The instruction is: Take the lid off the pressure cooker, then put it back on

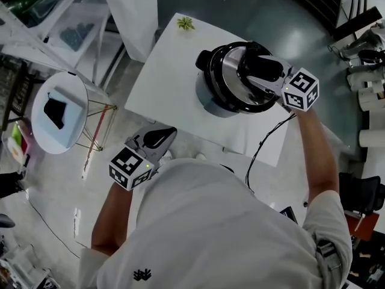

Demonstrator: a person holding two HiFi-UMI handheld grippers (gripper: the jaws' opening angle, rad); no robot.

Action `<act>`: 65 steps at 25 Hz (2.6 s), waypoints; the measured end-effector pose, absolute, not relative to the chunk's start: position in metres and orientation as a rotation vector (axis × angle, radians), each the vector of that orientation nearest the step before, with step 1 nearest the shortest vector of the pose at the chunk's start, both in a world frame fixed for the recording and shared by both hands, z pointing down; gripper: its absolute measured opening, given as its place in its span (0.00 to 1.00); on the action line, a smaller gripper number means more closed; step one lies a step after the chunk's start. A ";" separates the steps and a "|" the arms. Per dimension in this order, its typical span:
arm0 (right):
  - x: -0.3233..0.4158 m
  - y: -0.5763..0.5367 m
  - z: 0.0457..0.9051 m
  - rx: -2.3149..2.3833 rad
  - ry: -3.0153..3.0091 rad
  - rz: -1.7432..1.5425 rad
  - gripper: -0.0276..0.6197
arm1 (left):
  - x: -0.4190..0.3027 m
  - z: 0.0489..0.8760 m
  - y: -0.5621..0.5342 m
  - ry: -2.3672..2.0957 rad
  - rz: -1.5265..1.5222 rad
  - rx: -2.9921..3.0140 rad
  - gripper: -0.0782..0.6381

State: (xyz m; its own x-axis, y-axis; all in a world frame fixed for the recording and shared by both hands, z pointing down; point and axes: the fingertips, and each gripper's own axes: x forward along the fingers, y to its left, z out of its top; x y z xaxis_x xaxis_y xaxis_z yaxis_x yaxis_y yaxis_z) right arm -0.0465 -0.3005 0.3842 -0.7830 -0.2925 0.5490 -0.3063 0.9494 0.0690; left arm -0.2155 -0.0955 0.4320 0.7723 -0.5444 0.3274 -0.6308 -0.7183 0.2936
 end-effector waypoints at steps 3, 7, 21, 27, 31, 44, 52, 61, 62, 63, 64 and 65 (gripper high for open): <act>-0.051 -0.303 0.388 0.420 -2.511 0.031 0.49 | -0.218 0.432 -0.095 -0.895 0.303 2.575 0.12; -0.053 -0.308 0.395 0.419 -2.505 0.034 0.49 | -0.219 0.433 -0.097 -0.894 0.302 2.574 0.12; -0.061 -0.318 0.415 0.401 -2.491 0.017 0.49 | -0.225 0.434 -0.097 -0.912 0.313 2.558 0.12; -0.062 -0.321 0.420 0.386 -2.501 0.017 0.49 | -0.230 0.438 -0.098 -0.911 0.318 2.545 0.12; -0.063 -0.321 0.420 0.381 -2.508 0.021 0.49 | -0.229 0.440 -0.098 -0.896 0.323 2.541 0.12; -0.062 -0.321 0.422 0.406 -2.525 0.013 0.50 | -0.229 0.439 -0.101 -0.851 0.335 2.559 0.12; -0.056 -0.321 0.423 0.511 -2.521 0.040 0.52 | -0.235 0.438 -0.097 -0.809 0.354 2.579 0.12; -0.033 -0.315 0.421 0.755 -2.496 0.077 0.54 | -0.242 0.438 -0.091 -0.723 0.390 2.616 0.12; -0.030 -0.314 0.421 0.784 -2.493 0.084 0.54 | -0.243 0.438 -0.091 -0.713 0.393 2.621 0.12; -0.027 -0.313 0.421 0.813 -2.489 0.091 0.54 | -0.243 0.438 -0.092 -0.701 0.396 2.627 0.12; -0.023 -0.311 0.421 0.843 -2.485 0.099 0.53 | -0.243 0.438 -0.093 -0.688 0.398 2.632 0.12; -0.019 -0.309 0.421 0.873 -2.482 0.108 0.53 | -0.242 0.438 -0.093 -0.674 0.400 2.637 0.12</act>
